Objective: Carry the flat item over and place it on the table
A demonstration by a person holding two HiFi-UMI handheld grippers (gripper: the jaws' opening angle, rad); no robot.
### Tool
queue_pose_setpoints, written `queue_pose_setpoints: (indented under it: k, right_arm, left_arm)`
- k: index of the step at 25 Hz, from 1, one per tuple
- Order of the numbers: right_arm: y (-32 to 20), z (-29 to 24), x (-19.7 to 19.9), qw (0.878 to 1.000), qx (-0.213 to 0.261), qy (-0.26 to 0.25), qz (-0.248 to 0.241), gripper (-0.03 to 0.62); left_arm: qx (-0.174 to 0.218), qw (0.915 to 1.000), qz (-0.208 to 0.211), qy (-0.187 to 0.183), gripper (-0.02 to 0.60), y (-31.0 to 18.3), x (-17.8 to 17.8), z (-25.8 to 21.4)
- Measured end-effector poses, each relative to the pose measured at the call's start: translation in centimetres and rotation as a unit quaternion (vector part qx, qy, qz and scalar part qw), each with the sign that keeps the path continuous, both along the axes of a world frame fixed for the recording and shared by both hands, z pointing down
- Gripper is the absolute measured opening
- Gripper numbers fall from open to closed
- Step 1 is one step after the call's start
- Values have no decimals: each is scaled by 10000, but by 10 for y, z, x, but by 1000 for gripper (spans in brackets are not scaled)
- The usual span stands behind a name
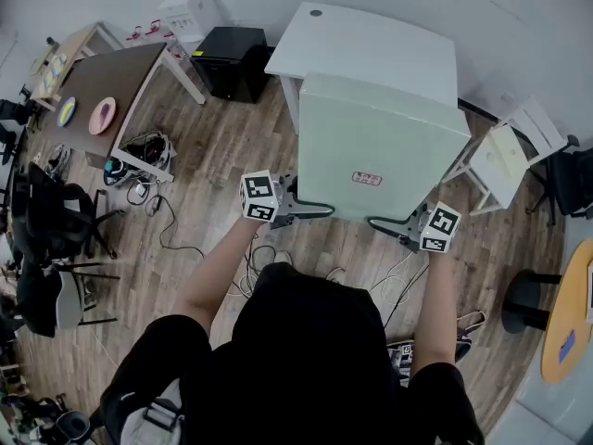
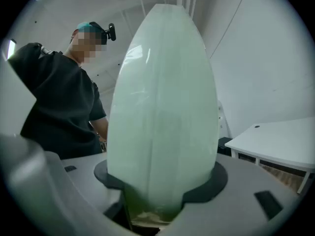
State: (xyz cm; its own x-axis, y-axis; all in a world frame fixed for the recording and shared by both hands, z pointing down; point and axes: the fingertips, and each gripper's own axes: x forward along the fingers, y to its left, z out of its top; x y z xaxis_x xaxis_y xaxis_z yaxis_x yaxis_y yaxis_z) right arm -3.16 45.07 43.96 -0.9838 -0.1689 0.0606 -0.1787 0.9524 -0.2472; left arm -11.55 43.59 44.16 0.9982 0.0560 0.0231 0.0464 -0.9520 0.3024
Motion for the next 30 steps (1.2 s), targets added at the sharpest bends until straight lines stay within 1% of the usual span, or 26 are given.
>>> queue_pose_setpoints:
  k: [6,10,14,20,28,30]
  right_arm:
    - [5,-1,13,10000,-28,-5,-32,313]
    - [4,0,16,9998,-195,13,-101,314]
    - [7,1,21,9997,-204,5,-161,314]
    - [7,11,30,9994,-316,-45,-152,314]
    - [-27,17,22,9992,-392,-36,-52,314]
    - [-41,18,19,9992,-396,-14,8,314]
  left_arm:
    - [22,10000,-24,15,313,6,13,-2]
    - [-203,9997,-76,121,313,5,16,5]
    - [-243,9995,-184,106,313,10,20,7]
    - [-345,9991,-195,129,313,11,29,17]
    - [-415,9990,-144,81,313,-24,20,23]
    - [-451,9988,-99,133,313,-39,17,25]
